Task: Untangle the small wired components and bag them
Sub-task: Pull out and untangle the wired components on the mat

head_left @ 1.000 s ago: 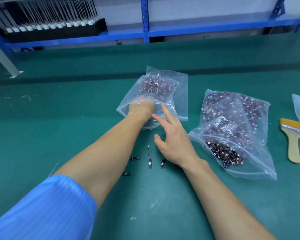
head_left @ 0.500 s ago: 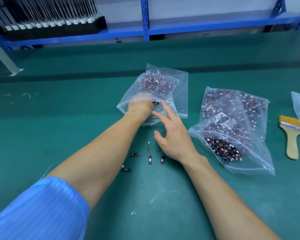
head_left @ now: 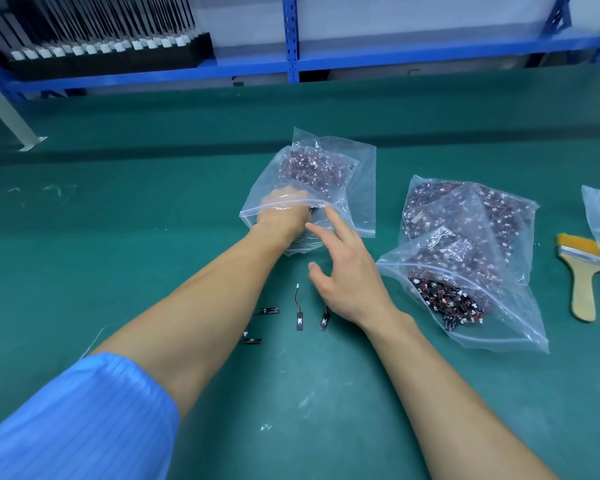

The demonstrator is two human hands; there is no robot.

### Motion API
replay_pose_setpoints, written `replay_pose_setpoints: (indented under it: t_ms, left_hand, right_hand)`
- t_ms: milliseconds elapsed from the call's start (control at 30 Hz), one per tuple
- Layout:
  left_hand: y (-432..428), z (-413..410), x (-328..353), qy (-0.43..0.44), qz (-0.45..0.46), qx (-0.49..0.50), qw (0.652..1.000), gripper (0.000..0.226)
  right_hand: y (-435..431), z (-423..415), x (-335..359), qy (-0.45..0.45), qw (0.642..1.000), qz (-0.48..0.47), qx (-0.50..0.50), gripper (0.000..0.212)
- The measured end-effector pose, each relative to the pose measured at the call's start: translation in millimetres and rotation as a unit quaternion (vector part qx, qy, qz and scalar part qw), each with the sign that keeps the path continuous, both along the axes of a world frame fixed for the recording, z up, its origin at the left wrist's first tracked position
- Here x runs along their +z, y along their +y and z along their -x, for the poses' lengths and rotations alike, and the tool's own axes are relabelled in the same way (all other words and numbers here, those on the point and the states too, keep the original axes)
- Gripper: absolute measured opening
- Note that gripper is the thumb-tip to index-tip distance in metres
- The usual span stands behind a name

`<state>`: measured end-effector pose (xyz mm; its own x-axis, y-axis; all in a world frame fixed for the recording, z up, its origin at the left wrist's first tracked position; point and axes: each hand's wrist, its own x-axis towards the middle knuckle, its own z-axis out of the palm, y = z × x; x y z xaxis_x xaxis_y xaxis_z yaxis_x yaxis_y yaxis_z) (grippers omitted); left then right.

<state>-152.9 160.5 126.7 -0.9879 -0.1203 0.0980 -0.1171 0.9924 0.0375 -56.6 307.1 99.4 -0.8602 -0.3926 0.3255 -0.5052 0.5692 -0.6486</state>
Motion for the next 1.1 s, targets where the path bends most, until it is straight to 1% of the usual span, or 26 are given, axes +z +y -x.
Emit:
replay_pose_setpoints:
  t_ms: [100,200,333,667,767,800,833,867,933,967,1033,1100]
  left_hand:
    - [-0.3,-2.3,-1.4,0.003,0.009,0.003,1.0,0.028]
    - [-0.6,-5.7,-0.8,-0.014,0.011,-0.002,1.0,0.023]
    - [1.1,-9.7,2.4,-0.022,-0.012,0.002,1.0,0.029]
    - [1.8,-18.2,10.5,-0.037,-0.082,0.011,0.996,0.031]
    - [2.3,-21.3,9.7,-0.091,-0.118,0.038,0.988,0.029]
    - [1.5,-23.5,10.1,-0.117,-0.113,0.047,0.986,0.03]
    - [1.0,-26.9,12.6,-0.133,-0.079,0.042,0.987,0.035]
    - [1.2,-32.2,15.5,-0.126,-0.048,0.03,0.99,0.041]
    - [3.3,-36.7,19.0,-0.117,-0.048,0.043,0.991,0.048]
    - [3.2,-40.3,20.0,-0.12,-0.03,0.032,0.992,0.048]
    - [0.0,-34.0,18.7,-0.098,-0.048,0.022,0.994,0.039]
    - [4.8,-36.8,24.6,-0.079,-0.015,0.003,0.997,0.028]
  right_hand:
    - [-0.4,-0.5,0.1,-0.01,1.0,-0.004,0.001,0.064]
    - [-0.3,-1.2,0.5,-0.016,1.0,-0.006,0.003,0.065]
    - [-0.1,-1.8,1.1,-0.015,1.0,-0.003,0.002,0.065]
    - [-0.2,-0.8,0.2,-0.011,1.0,0.002,0.004,0.064]
    - [0.6,-0.4,-0.1,-0.012,1.0,0.001,0.002,0.064]
    - [0.7,-0.6,-0.4,-0.013,1.0,0.0,0.002,0.064]
    - [0.6,-0.9,-0.5,-0.015,1.0,-0.001,0.002,0.064]
    - [0.4,-1.3,-0.3,-0.017,1.0,0.0,0.003,0.065]
    - [-0.1,-1.8,0.4,-0.017,1.0,0.003,0.004,0.065]
    - [-0.1,-2.0,0.7,-0.017,1.0,0.003,0.005,0.065]
    - [-0.3,-2.0,1.4,-0.017,1.0,0.002,0.006,0.065]
    - [-0.3,-1.8,1.5,-0.019,1.0,0.0,0.006,0.065]
